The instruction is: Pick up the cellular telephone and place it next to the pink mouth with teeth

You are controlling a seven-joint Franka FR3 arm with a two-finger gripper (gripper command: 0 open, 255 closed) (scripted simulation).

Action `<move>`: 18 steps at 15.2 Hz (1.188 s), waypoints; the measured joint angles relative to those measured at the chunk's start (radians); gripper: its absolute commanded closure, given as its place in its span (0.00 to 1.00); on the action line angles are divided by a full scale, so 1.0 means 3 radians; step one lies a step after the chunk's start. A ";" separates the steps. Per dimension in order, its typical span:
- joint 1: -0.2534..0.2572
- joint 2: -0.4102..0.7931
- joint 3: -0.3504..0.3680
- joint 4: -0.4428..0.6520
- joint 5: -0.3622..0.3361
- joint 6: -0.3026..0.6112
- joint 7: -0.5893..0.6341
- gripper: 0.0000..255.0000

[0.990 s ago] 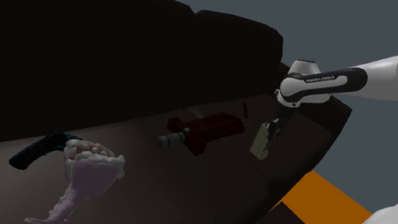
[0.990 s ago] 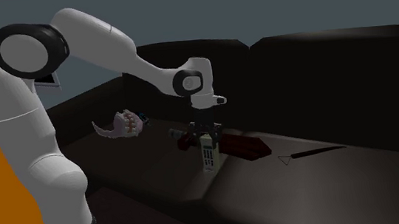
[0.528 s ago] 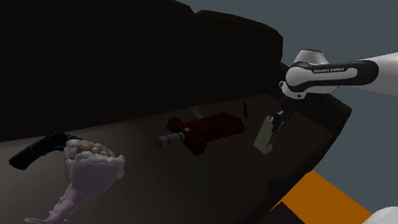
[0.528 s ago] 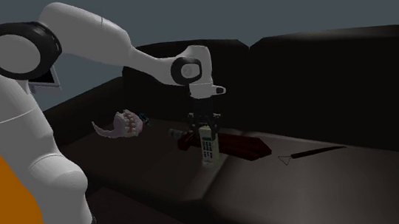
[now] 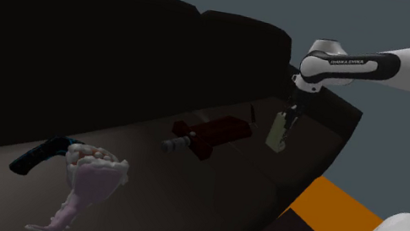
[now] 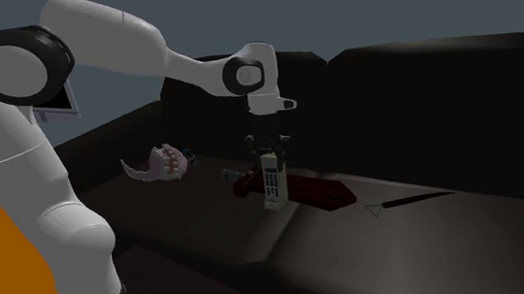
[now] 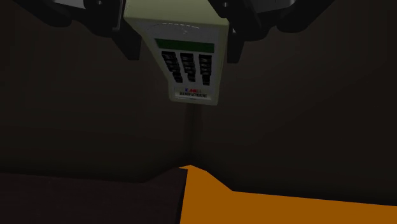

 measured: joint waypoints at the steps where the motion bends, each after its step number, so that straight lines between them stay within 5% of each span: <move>1: 0.0003 -0.0013 0.0005 0.0031 -0.0001 -0.0045 0.0002 1.00; 18: 0.0019 -0.0052 0.0037 0.0755 0.0015 -0.0802 -0.0063 1.00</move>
